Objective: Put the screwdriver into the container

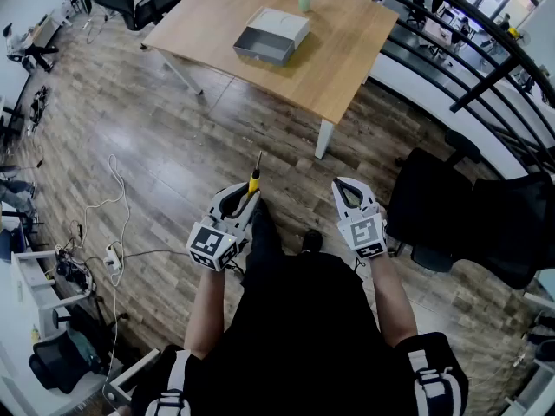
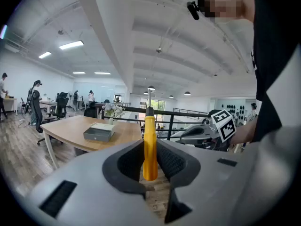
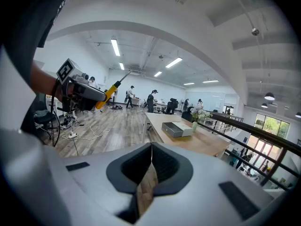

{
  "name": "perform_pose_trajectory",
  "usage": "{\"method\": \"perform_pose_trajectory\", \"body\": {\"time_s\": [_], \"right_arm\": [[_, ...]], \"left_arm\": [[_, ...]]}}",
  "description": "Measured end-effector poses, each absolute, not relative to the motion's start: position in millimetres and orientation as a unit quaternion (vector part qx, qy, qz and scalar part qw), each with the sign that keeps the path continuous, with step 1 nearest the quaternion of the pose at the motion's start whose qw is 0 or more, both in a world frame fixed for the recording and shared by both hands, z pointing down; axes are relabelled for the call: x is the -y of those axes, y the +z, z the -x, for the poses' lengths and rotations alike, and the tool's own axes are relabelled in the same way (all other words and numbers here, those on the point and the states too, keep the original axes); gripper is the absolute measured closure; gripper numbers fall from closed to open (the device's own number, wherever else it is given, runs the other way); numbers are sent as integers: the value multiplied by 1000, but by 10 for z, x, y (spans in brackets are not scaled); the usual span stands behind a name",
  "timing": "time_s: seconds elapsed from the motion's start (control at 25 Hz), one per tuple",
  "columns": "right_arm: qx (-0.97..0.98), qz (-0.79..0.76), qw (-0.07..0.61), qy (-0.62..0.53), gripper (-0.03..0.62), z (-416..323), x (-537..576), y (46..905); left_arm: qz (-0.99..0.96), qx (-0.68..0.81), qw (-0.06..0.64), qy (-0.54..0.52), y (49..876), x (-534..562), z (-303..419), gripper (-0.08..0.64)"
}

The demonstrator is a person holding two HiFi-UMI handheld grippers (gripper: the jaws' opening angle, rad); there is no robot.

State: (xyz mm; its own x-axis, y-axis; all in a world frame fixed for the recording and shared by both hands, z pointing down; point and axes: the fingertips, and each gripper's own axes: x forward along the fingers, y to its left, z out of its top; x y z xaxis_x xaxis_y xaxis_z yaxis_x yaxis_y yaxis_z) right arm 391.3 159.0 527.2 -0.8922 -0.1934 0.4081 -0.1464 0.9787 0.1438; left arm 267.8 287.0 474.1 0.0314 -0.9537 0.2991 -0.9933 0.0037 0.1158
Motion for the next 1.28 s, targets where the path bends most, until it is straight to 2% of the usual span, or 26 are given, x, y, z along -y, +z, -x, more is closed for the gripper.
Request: {"method": "perform_pose_trajectory", "body": {"time_s": [0.64, 1.28], "right_arm": [[967, -71, 236, -71, 568, -3772, -1555, 5320], [962, -94, 255, -36, 566, -2898, -1421, 5341]], "left_arm": [[-704, 694, 140, 64, 4713, -2776, -2558, 468], [-732, 664, 139, 70, 4661, -2452, -1580, 468]]}}
